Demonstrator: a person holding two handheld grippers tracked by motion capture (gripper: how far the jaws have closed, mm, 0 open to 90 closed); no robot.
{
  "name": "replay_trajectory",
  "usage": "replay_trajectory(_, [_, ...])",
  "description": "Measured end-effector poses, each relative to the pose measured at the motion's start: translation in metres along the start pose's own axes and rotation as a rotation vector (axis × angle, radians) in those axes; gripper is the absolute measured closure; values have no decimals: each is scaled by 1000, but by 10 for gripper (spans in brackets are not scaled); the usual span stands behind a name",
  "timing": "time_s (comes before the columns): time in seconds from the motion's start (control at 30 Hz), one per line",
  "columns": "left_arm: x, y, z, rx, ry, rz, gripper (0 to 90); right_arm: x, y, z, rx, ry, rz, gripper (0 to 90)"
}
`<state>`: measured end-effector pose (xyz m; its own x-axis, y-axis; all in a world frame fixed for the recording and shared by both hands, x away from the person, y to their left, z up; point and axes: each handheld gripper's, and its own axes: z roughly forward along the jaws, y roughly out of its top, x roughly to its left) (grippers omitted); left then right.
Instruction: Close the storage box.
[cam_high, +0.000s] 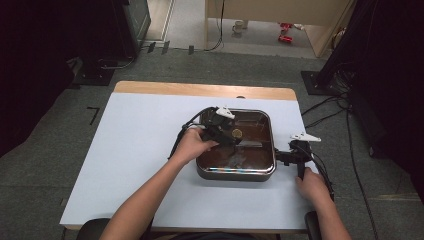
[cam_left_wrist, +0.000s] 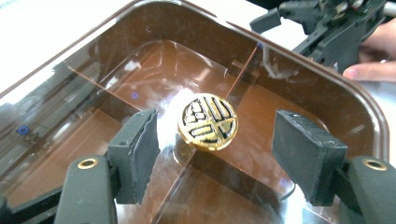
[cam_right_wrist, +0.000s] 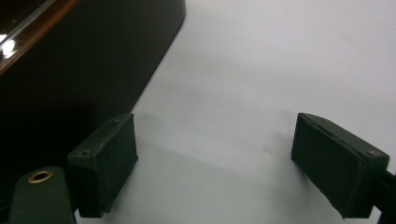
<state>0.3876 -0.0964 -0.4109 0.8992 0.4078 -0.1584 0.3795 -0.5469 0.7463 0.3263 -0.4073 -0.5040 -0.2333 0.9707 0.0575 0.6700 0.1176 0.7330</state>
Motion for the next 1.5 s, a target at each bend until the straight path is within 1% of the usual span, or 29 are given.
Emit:
replay_trajectory(0.07, [0,-4,-6,-17,-1,-23,319,0,0,0,0,0,0,141])
replay_trajectory(0.13, [1,-6,-11,-13,4,-39,315,0,0,0,0,0,0,140])
replay_trajectory(0.17, [1,-9,-16,-20,14,-40,308,0,0,0,1,0,0,140])
replay_trajectory(0.2, [1,-9,-16,-20,14,-40,308,0,0,0,1,0,0,140])
replay_trajectory(0.27, [1,-13,-24,-42,23,-44,308,0,0,0,0,0,-2,140])
replay_trajectory(0.33, [1,-19,-35,-57,39,-46,303,0,0,0,1,0,-1,140])
replay_trajectory(0.37, [1,-21,-39,-52,50,-44,299,0,0,0,1,0,0,140])
replay_trajectory(0.4, [1,-21,-39,-52,50,-44,297,0,0,0,1,0,0,140])
replay_trajectory(0.43, [1,-25,-47,-63,72,-47,297,0,0,0,0,0,-1,140])
replay_trajectory(0.47, [1,-25,-47,-63,72,-47,297,0,0,0,0,0,-1,140])
replay_trajectory(0.53, [2,-31,-55,-72,84,-55,296,0,0,0,1,0,0,140])
replay_trajectory(0.57, [4,-37,-60,-75,99,-64,292,0,0,0,0,0,1,140])
replay_trajectory(0.6, [4,-37,-60,-75,99,-64,292,0,0,0,0,0,1,140])
replay_trajectory(0.7, [4,-49,-70,-68,127,-68,292,0,0,0,1,0,1,140])
replay_trajectory(0.73, [4,-49,-70,-68,127,-68,291,0,0,0,1,0,1,140])
replay_trajectory(0.8, [3,-56,-78,-73,147,-70,287,0,0,0,1,0,0,140])
replay_trajectory(0.9, [3,-61,-83,-82,155,-75,285,0,0,0,1,0,0,140])
replay_trajectory(0.97, [2,-70,-91,-83,175,-84,282,0,0,0,1,0,1,140])
replay_trajectory(1.0, [2,-70,-91,-83,175,-84,280,0,0,0,1,0,1,140])
replay_trajectory(1.07, [0,-77,-95,-73,190,-76,278,0,0,0,1,0,0,140])
replay_trajectory(1.1, [-1,-82,-98,-66,199,-85,279,0,0,0,1,-1,0,140])
replay_trajectory(1.17, [-2,-85,-100,-63,199,-87,279,0,0,0,1,0,0,140])
replay_trajectory(1.23, [-4,-91,-104,-70,206,-88,278,0,0,0,1,0,0,140])
replay_trajectory(1.3, [-5,-99,-108,-71,226,-81,275,0,0,0,0,0,0,140])
replay_trajectory(1.33, [-5,-99,-108,-71,226,-81,273,0,0,0,0,0,0,140])
replay_trajectory(1.37, [-6,-106,-109,-69,243,-74,269,0,0,0,1,0,2,140])
replay_trajectory(1.43, [-6,-110,-110,-67,248,-77,267,0,0,0,1,0,1,140])
replay_trajectory(1.47, [-7,-118,-110,-61,264,-76,267,0,0,0,2,0,1,140])
replay_trajectory(1.5, [-7,-118,-110,-61,264,-76,267,0,0,0,2,0,1,140])
